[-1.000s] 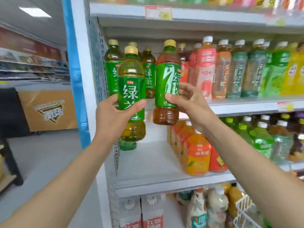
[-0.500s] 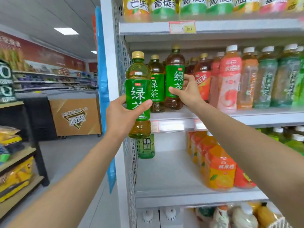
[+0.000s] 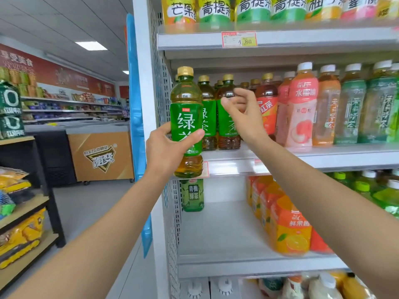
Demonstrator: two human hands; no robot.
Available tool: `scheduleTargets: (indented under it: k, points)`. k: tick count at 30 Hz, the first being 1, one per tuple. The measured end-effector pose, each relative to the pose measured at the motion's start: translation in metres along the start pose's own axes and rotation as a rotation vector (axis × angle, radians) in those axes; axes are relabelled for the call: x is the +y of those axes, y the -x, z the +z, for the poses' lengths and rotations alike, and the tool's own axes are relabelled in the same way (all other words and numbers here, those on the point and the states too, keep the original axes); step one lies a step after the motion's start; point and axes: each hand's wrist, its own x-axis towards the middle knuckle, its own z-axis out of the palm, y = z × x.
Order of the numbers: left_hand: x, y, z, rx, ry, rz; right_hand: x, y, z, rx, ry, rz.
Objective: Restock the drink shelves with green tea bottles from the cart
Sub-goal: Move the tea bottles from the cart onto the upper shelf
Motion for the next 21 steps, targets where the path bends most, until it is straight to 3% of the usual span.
scheduleTargets:
  k: [3,5,9,12,14,17,21]
  points:
    - [0.002,-0.003,0.008,0.008,-0.094,0.05,-0.042,0.018,0.006,-0.356,-0.104,0.015]
    - [0.002,-0.005,0.012,0.03,-0.124,0.069,-0.055,0.018,0.007,-0.476,-0.128,0.048]
    - [0.006,-0.011,0.01,0.004,-0.204,0.166,-0.057,0.006,0.006,-0.446,-0.152,0.024]
    - [-0.001,-0.008,-0.001,-0.071,-0.3,0.224,-0.048,0.002,0.013,-0.231,-0.184,-0.036]
    - [-0.018,0.002,-0.009,-0.124,-0.53,0.31,-0.039,-0.001,0.019,-0.116,-0.168,-0.067]
    - [-0.043,0.017,-0.016,-0.224,-0.766,0.349,-0.03,-0.007,0.032,-0.107,-0.122,-0.065]
    - [-0.055,0.026,-0.016,-0.248,-0.843,0.315,-0.027,-0.016,0.052,-0.171,-0.031,-0.07]
